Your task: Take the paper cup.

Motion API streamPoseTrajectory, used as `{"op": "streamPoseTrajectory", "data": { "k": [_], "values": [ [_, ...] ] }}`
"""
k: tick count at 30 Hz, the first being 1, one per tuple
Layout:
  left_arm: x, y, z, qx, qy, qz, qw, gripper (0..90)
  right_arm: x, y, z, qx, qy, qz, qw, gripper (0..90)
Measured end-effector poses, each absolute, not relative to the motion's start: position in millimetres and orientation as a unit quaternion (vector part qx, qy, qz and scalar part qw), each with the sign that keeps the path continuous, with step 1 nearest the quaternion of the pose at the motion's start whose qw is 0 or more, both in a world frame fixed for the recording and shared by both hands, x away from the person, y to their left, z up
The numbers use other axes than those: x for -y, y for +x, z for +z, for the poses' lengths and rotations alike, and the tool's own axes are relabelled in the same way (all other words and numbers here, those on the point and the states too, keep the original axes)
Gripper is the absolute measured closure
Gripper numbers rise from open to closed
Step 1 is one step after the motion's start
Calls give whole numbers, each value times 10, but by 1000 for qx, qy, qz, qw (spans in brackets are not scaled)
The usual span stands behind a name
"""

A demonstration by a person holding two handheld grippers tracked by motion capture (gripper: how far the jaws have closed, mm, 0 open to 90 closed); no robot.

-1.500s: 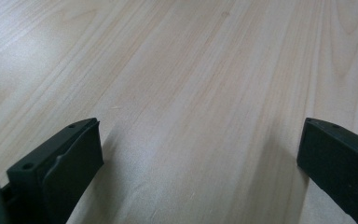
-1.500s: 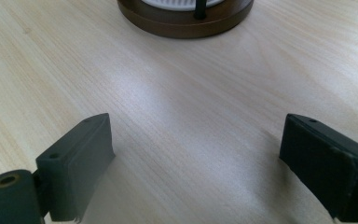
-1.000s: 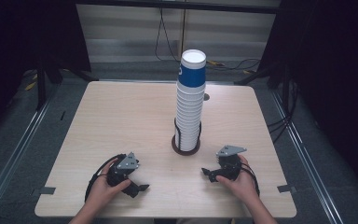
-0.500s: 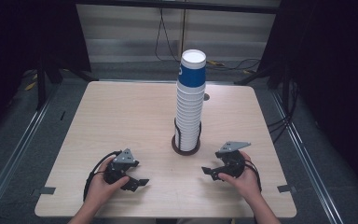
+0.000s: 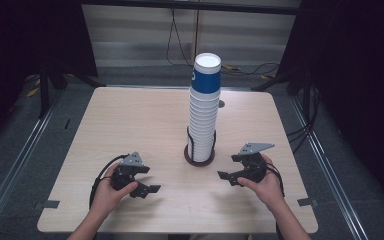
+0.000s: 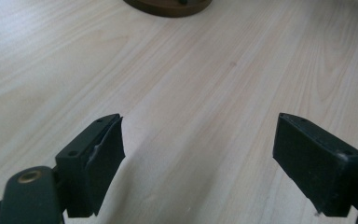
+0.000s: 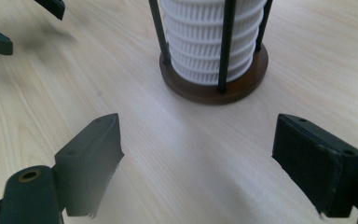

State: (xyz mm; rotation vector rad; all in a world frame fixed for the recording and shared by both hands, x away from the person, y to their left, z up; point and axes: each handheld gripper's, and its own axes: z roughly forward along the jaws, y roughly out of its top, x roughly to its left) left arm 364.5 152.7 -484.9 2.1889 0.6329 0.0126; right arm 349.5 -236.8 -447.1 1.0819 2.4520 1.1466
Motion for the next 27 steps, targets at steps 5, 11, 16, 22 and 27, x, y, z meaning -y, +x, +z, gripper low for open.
{"op": "streamPoseTrajectory", "data": {
  "k": [5,11,16,22,27],
  "values": [
    [-1510,3695,-4771,-245,875,4,418,161,2280,3550,-4313,-840,353,395,116,147],
    [-1450,3773,-4609,-244,866,2,436,161,2211,3625,-4041,-846,336,399,110,147],
    [-1375,3834,-4404,-228,863,9,450,159,2175,3712,-3665,-844,322,410,125,147],
    [-1296,3905,-4256,-220,865,15,450,159,2154,3785,-3390,-845,312,416,124,146],
    [-1215,3978,-4117,-213,865,15,454,160,2138,3839,-3152,-846,306,416,134,146]
  ]
}}
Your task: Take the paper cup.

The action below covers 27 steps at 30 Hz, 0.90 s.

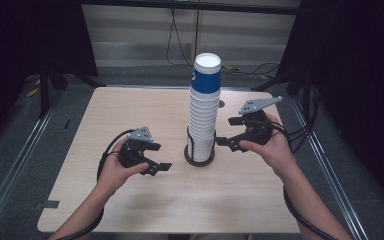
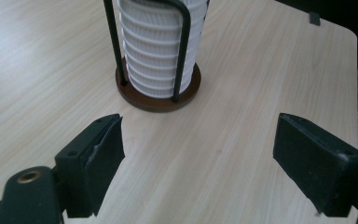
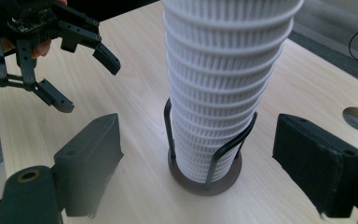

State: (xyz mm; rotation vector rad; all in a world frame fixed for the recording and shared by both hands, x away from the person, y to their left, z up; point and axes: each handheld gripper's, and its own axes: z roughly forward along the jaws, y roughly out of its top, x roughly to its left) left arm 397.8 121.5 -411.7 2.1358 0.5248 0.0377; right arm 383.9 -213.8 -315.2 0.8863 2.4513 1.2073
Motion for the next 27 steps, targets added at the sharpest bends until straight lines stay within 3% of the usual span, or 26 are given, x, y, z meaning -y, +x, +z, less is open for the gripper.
{"op": "streamPoseTrajectory", "data": {
  "k": [17,27],
  "values": [
    [-1003,4191,-3689,-202,866,25,457,161,2055,3909,-2581,-845,292,421,156,146],
    [-897,4272,-3419,-188,866,34,463,161,2046,3983,-2418,-837,298,430,160,143]
  ]
}}
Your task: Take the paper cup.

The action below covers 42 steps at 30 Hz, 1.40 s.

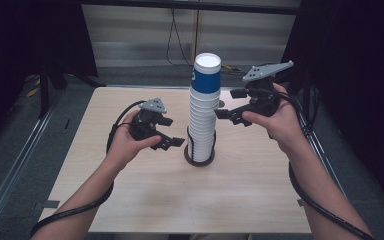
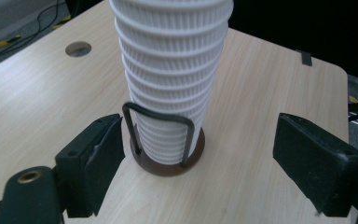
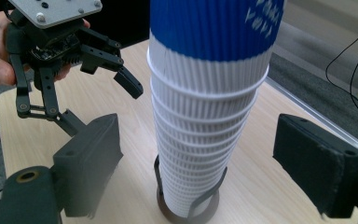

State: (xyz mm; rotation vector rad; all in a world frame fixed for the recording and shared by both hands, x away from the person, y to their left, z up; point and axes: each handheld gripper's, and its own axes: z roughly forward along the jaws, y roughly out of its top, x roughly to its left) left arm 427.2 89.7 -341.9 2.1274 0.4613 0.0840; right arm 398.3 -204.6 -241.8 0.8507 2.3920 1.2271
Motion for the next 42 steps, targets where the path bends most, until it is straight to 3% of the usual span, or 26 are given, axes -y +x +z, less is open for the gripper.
{"op": "streamPoseTrajectory", "data": {
  "k": [7,22,42],
  "values": [
    [-794,4341,-3250,-178,861,24,476,159,2026,4042,-2325,-830,302,440,161,143],
    [-582,4471,-2957,-160,862,66,476,158,1895,4175,-2094,-814,308,460,173,139],
    [-420,4594,-2871,-178,830,77,522,154,1647,4321,-2119,-813,311,459,176,145]
  ]
}}
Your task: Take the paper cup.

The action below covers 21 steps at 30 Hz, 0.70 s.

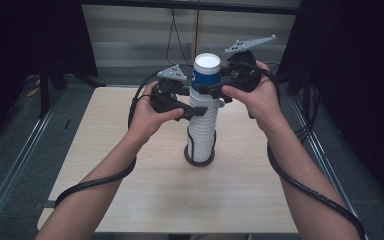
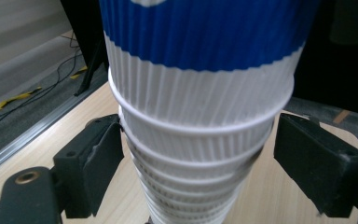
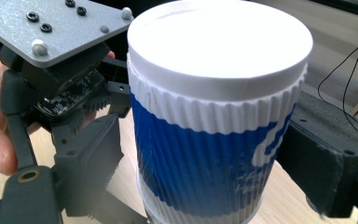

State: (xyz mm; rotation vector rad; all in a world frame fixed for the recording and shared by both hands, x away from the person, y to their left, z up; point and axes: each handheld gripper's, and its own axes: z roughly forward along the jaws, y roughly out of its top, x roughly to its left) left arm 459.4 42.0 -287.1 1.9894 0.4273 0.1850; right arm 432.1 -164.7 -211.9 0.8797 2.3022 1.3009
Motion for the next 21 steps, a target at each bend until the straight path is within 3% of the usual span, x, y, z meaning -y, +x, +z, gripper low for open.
{"op": "streamPoseTrajectory", "data": {
  "k": [6,21],
  "values": [
    [-419,4622,-2878,-175,828,75,527,153,1652,4327,-2149,-810,312,461,186,200],
    [-436,4606,-2874,-179,827,76,527,166,1596,4370,-2301,-804,326,463,183,150]
  ]
}}
